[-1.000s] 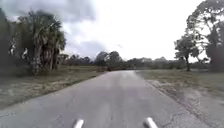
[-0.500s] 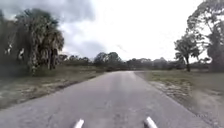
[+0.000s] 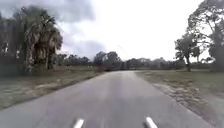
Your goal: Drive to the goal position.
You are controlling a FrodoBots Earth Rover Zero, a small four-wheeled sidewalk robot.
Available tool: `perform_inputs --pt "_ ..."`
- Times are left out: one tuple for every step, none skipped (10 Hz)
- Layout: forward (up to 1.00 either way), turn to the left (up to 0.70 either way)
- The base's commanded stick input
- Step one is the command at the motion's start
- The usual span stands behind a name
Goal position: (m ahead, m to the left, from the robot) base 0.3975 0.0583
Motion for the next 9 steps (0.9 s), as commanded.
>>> perform_inputs --pt "0.85 0.00" --pt "0.85 0.00" --pt "0.85 0.00" --pt "0.85 0.00" --pt "0.85 0.00" --pt "0.85 0.00" --pt "0.85 0.00" --pt "0.85 0.00" --pt "0.85 0.00"
